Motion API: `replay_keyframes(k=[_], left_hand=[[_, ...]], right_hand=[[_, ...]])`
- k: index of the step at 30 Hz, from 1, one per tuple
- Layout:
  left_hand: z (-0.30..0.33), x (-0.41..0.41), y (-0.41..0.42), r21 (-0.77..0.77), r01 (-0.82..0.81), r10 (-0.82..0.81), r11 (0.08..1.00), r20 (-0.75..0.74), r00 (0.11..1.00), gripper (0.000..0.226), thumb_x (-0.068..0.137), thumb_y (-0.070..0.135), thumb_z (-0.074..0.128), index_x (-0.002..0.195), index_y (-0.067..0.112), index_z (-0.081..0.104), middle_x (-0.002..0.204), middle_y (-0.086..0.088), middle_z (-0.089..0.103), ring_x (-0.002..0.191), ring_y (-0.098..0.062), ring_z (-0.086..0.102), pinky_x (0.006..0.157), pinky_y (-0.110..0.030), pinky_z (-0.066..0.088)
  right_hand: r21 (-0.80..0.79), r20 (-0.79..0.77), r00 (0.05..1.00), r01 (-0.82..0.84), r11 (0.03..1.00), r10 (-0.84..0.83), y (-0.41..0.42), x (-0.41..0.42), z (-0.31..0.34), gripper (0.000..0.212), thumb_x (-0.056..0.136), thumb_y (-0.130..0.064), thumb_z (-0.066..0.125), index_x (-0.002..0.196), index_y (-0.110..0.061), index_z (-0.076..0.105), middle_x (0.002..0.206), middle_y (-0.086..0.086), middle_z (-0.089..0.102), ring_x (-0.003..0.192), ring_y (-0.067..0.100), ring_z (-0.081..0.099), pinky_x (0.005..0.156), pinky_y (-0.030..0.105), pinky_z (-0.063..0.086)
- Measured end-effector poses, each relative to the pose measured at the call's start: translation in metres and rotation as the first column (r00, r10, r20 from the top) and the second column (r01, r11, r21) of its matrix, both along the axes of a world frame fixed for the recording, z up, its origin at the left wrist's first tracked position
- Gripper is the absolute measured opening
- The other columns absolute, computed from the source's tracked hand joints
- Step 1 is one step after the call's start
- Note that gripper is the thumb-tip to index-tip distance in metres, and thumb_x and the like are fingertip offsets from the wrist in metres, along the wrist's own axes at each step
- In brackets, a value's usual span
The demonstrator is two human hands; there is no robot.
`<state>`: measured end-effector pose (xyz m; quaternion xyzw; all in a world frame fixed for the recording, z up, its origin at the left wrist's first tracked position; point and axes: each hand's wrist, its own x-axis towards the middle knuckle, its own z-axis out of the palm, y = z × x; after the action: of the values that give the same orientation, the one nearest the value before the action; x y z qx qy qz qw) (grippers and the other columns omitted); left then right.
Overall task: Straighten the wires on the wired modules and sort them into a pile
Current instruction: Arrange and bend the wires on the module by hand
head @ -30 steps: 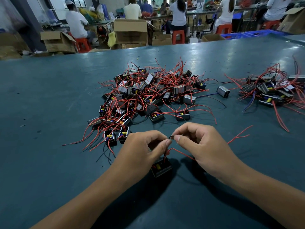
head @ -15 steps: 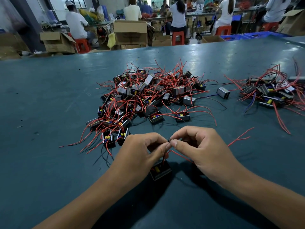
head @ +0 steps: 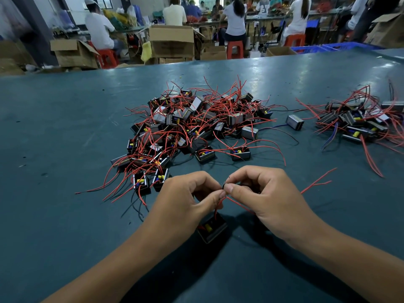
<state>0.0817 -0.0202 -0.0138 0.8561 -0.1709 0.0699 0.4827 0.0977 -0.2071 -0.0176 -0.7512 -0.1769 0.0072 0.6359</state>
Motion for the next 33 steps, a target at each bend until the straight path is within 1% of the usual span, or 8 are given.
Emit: replay_keyframes(k=[4,8,13,17,19,23,26,33], left_hand=[[0.000,0.000,0.000,0.018,0.011,-0.011,1.000,0.010,1.000,0.008,0.089,0.018,0.074,0.082,0.020,0.072,0.072,0.011,0.073,0.061,0.000,0.065,0.056,-0.007,0.042],[-0.001,0.000,-0.001,0.018,0.031,-0.031,0.999,0.024,0.999,0.007,0.088,0.026,0.074,0.081,0.023,0.072,0.072,0.012,0.073,0.061,0.000,0.065,0.056,-0.007,0.041],[0.000,-0.003,-0.003,-0.022,0.036,-0.036,0.999,0.014,0.999,0.018,0.082,0.042,0.069,0.082,0.024,0.072,0.073,0.013,0.074,0.065,-0.002,0.069,0.058,-0.010,0.045],[0.001,-0.002,-0.001,-0.028,0.044,-0.044,0.999,-0.008,0.999,0.012,0.084,0.027,0.081,0.087,0.020,0.073,0.076,0.007,0.075,0.068,-0.007,0.070,0.059,-0.018,0.051],[0.003,-0.002,0.003,-0.004,0.026,-0.026,1.000,0.020,0.999,0.009,0.085,0.026,0.076,0.092,0.024,0.072,0.079,0.009,0.073,0.071,-0.010,0.068,0.064,-0.024,0.053],[0.010,-0.001,0.005,0.084,0.001,-0.012,0.996,0.122,0.992,0.002,0.089,0.032,0.067,0.089,0.032,0.069,0.081,0.017,0.067,0.077,-0.010,0.062,0.067,-0.010,0.040],[0.011,0.000,0.006,0.133,0.009,-0.031,0.991,0.169,0.985,0.005,0.090,0.032,0.068,0.086,0.030,0.069,0.078,0.018,0.064,0.073,-0.007,0.058,0.067,-0.009,0.038],[0.015,0.002,0.008,0.087,0.067,-0.073,0.994,0.063,0.995,0.012,0.091,0.029,0.070,0.080,0.025,0.071,0.066,0.015,0.063,0.060,0.001,0.053,0.059,-0.009,0.037]], right_hand=[[0.030,-0.013,1.000,-0.015,0.999,0.016,0.001,0.002,0.000,0.011,0.086,-0.005,0.072,0.077,-0.010,0.071,0.054,-0.001,0.041,0.050,0.007,0.034,0.047,0.013,0.029],[0.024,-0.017,1.000,-0.019,1.000,0.020,0.002,0.002,0.001,0.014,0.086,-0.003,0.071,0.075,-0.010,0.069,0.047,-0.015,0.040,0.045,0.001,0.033,0.046,0.009,0.028],[-0.019,-0.005,1.000,-0.012,1.000,0.012,0.002,0.001,0.001,0.015,0.088,-0.003,0.068,0.075,-0.011,0.067,0.045,-0.014,0.038,0.044,0.000,0.031,0.045,0.009,0.027],[-0.036,0.005,1.000,-0.006,0.999,0.006,0.002,0.001,-0.001,0.018,0.089,-0.004,0.067,0.075,-0.014,0.066,0.049,-0.013,0.040,0.046,0.001,0.031,0.047,0.010,0.029],[-0.022,0.013,1.000,-0.014,1.000,0.015,0.002,0.002,-0.001,0.018,0.089,-0.005,0.068,0.074,-0.015,0.065,0.050,-0.012,0.038,0.047,0.002,0.031,0.047,0.011,0.029],[-0.049,0.045,0.997,-0.061,0.997,0.063,0.001,0.000,-0.002,0.008,0.084,-0.022,0.065,0.077,-0.019,0.065,0.052,-0.011,0.036,0.049,0.006,0.031,0.048,0.016,0.030],[-0.107,0.088,0.994,-0.057,0.993,0.066,0.000,-0.002,-0.003,0.005,0.083,-0.027,0.063,0.081,-0.022,0.064,0.051,-0.012,0.036,0.050,0.008,0.032,0.048,0.021,0.031],[-0.214,0.225,0.972,-0.017,0.977,0.066,0.000,-0.006,0.001,0.005,0.086,-0.022,0.066,0.080,-0.021,0.065,0.048,-0.014,0.036,0.046,0.003,0.030,0.047,0.015,0.029]])
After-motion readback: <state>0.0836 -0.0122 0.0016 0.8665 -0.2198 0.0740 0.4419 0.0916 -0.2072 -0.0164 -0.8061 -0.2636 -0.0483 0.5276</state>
